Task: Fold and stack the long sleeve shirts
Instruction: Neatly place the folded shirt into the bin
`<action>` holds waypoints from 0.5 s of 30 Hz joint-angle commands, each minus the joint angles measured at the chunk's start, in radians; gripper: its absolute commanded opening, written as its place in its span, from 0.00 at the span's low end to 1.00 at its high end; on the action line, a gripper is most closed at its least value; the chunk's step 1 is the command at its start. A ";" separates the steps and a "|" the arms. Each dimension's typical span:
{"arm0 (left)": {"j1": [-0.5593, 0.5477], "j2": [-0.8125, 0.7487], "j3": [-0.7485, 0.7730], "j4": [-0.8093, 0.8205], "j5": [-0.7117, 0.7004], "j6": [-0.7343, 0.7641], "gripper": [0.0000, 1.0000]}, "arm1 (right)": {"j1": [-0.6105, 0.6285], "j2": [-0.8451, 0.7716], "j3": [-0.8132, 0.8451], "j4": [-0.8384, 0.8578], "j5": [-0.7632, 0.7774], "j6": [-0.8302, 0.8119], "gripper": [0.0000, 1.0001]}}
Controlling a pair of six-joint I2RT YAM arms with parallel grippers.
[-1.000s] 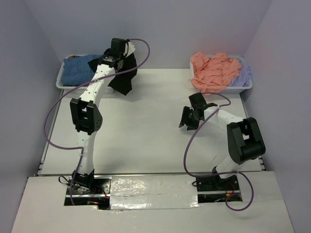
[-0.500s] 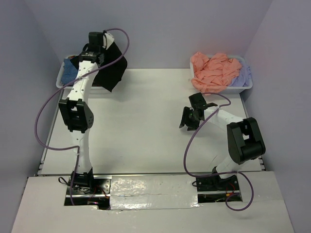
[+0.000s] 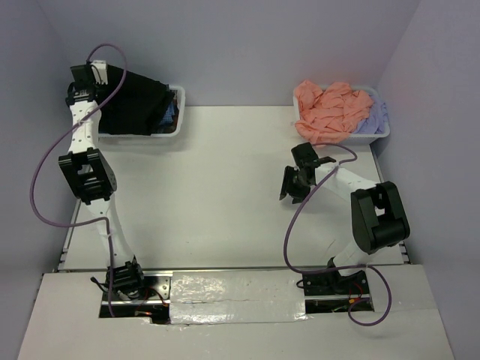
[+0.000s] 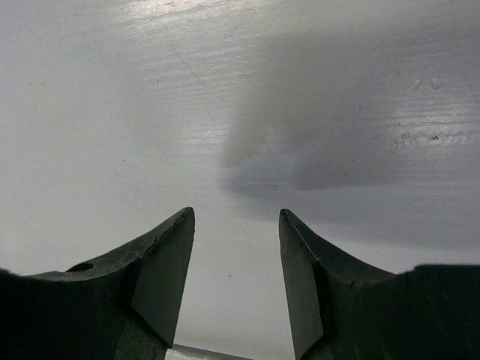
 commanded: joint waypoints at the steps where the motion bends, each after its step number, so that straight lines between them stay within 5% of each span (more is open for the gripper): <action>1: 0.043 0.038 -0.015 0.047 0.229 -0.128 0.00 | -0.003 -0.040 0.037 -0.040 0.034 -0.011 0.56; 6: 0.056 0.088 -0.052 0.056 0.395 -0.168 0.06 | -0.003 -0.043 0.044 -0.071 0.045 -0.016 0.56; 13: 0.081 0.077 -0.052 0.054 0.341 -0.239 0.90 | -0.003 -0.072 0.052 -0.094 0.058 -0.016 0.56; 15: 0.084 0.048 -0.043 0.053 0.321 -0.232 0.99 | -0.003 -0.084 0.040 -0.089 0.052 -0.012 0.56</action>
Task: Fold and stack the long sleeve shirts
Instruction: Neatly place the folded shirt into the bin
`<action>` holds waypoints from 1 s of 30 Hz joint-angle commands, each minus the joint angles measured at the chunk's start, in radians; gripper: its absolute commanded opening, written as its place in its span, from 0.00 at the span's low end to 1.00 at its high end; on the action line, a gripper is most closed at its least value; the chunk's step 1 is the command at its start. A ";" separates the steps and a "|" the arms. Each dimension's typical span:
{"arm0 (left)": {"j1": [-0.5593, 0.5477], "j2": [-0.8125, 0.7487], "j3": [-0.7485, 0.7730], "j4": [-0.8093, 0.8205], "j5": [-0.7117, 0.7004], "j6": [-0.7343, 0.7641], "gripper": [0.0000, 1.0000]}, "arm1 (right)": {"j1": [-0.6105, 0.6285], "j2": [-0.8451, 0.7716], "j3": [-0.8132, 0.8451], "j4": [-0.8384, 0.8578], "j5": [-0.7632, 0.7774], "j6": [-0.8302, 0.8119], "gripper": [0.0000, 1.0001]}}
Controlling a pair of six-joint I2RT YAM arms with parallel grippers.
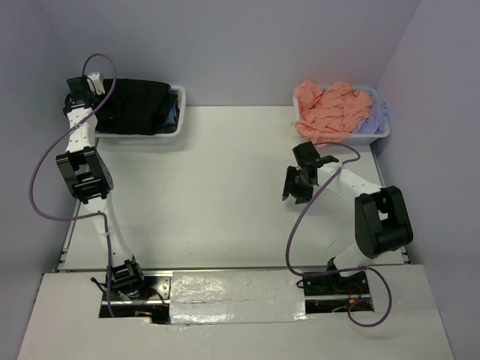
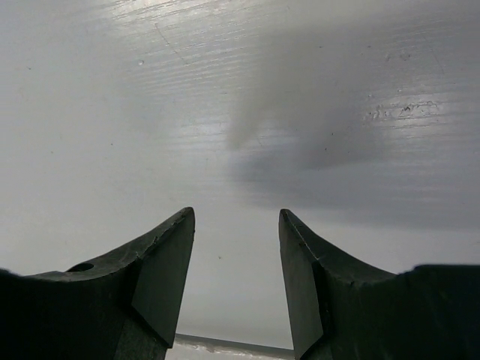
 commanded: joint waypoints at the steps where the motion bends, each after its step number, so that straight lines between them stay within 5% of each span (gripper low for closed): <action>1: -0.001 -0.055 0.022 0.008 0.026 -0.026 0.99 | -0.001 -0.052 0.024 -0.007 0.016 -0.004 0.56; 13: -0.043 -0.309 -0.068 -0.010 0.205 0.184 0.99 | -0.004 -0.055 -0.028 0.058 -0.023 0.004 0.57; 23: -0.231 -0.383 -0.274 -0.207 0.020 0.551 0.99 | -0.002 -0.046 -0.074 0.102 -0.052 0.004 0.57; 30: -0.276 -0.368 -0.309 -0.231 0.013 0.553 0.68 | -0.002 -0.050 -0.091 0.102 -0.047 0.001 0.57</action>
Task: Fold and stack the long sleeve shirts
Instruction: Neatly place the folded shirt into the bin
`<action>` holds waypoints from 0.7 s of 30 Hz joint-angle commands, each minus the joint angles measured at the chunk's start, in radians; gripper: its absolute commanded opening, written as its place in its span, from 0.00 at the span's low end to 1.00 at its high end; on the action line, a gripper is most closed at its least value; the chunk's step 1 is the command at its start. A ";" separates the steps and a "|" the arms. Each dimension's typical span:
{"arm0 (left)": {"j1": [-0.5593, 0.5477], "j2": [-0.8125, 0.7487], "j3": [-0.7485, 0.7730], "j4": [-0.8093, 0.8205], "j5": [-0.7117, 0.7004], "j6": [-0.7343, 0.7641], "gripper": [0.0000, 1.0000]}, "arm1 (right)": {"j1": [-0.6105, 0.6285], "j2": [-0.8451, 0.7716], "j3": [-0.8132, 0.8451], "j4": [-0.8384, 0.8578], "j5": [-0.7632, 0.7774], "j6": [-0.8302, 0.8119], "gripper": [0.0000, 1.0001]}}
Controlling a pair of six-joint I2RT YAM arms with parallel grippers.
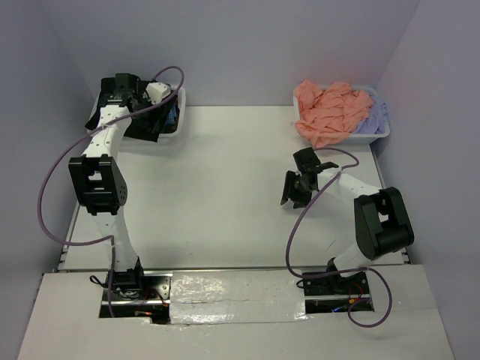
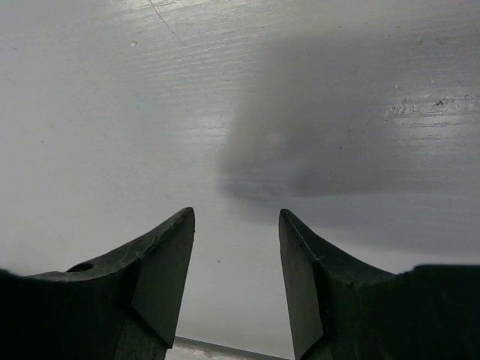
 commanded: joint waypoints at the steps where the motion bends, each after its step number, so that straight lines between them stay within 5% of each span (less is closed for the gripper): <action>1: 0.009 0.001 0.018 -0.004 -0.023 0.028 0.59 | -0.004 -0.030 -0.012 0.021 0.007 -0.004 0.57; 4: 0.009 0.055 0.050 -0.034 -0.025 0.014 0.49 | -0.001 -0.036 -0.021 0.021 0.012 0.000 0.57; 6: 0.009 0.072 0.070 -0.070 -0.004 0.008 0.52 | -0.002 -0.039 -0.024 0.023 0.010 0.000 0.57; 9: 0.012 0.054 0.059 -0.034 -0.016 -0.021 0.71 | -0.004 -0.044 -0.027 0.018 0.013 -0.001 0.56; 16: 0.028 0.026 0.196 -0.079 -0.045 -0.091 0.98 | -0.004 -0.059 -0.018 0.018 0.018 -0.001 0.57; 21: 0.087 -0.032 0.240 -0.044 -0.083 -0.162 0.99 | -0.002 -0.074 -0.017 0.039 0.006 0.000 0.57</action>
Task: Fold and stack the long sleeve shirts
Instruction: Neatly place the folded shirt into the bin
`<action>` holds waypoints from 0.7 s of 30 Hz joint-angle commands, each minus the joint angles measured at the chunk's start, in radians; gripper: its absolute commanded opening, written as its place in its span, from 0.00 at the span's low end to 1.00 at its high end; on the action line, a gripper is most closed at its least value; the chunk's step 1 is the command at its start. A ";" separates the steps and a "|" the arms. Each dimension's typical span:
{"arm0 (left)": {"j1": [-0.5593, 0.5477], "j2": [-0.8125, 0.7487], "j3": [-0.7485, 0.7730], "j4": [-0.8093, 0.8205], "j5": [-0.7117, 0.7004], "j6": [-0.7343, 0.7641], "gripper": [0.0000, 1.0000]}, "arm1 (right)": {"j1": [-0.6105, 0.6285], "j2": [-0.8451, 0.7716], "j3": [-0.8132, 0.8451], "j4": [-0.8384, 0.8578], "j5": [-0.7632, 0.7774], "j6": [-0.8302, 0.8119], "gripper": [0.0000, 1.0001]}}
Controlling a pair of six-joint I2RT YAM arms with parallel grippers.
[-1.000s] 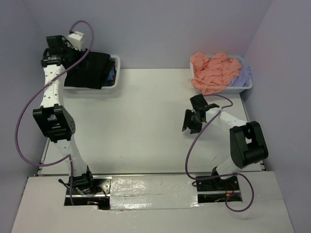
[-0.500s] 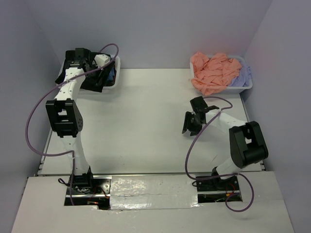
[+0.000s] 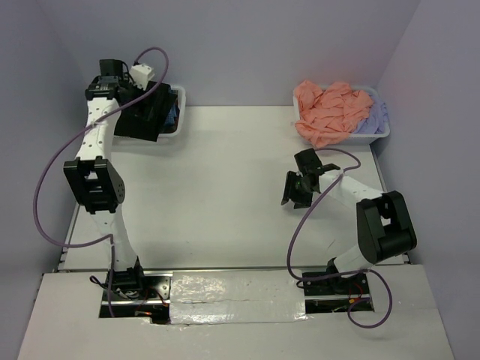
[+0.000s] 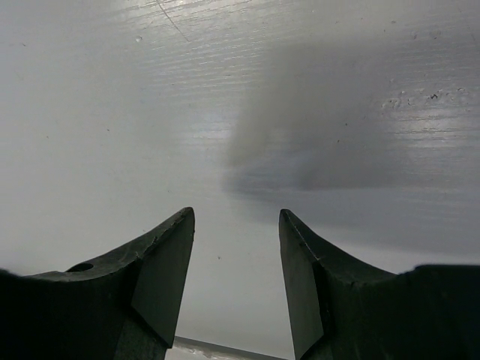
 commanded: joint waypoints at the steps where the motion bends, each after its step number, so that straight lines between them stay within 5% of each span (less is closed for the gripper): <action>1: 0.060 -0.069 0.051 0.029 -0.063 -0.071 0.99 | -0.004 -0.042 0.006 0.033 0.000 0.000 0.57; 9: 0.185 0.017 0.056 0.079 -0.163 -0.120 0.54 | -0.002 -0.036 0.046 -0.028 -0.029 -0.009 0.56; 14: 0.269 0.048 0.030 0.130 -0.151 -0.180 0.60 | 0.013 -0.064 0.128 -0.071 -0.035 0.015 0.56; 21: 0.306 0.101 0.013 0.227 -0.157 -0.108 0.57 | 0.094 -0.066 0.230 -0.099 -0.031 0.039 0.56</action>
